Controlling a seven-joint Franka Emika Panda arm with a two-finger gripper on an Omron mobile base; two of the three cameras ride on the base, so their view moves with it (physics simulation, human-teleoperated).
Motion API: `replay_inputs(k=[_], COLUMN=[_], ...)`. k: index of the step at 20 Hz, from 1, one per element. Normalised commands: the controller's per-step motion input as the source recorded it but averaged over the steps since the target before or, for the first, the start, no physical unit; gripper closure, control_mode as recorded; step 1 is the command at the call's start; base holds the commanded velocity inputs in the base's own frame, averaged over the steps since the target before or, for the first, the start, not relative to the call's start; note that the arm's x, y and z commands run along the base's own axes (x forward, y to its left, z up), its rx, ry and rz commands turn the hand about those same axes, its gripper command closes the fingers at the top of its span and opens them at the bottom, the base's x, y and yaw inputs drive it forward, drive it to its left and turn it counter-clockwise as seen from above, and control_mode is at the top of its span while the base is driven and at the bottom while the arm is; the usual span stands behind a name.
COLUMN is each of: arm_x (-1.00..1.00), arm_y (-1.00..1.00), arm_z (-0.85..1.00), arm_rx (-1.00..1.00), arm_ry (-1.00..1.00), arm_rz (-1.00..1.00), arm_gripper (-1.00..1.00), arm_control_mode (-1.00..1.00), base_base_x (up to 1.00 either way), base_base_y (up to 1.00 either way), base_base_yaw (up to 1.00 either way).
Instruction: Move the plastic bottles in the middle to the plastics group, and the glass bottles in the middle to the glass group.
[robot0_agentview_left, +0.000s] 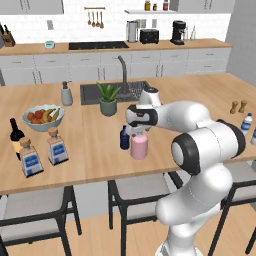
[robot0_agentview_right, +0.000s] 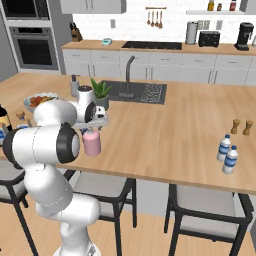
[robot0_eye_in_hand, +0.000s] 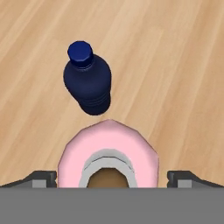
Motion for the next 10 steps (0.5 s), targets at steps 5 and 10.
replay_inputs(k=[5,10], arm_x=[0.0,0.0], arm_y=[0.0,0.01], arm_z=[0.0,-0.06], arm_rx=[0.0,0.0], arm_ry=[0.0,-0.01], arm_rz=[0.0,0.0], arm_gripper=[-1.0,-1.0], arm_control_mode=[-1.0,-1.0], base_base_x=[0.0,0.0], base_base_y=[0.0,0.0], base_base_yaw=[0.0,0.0])
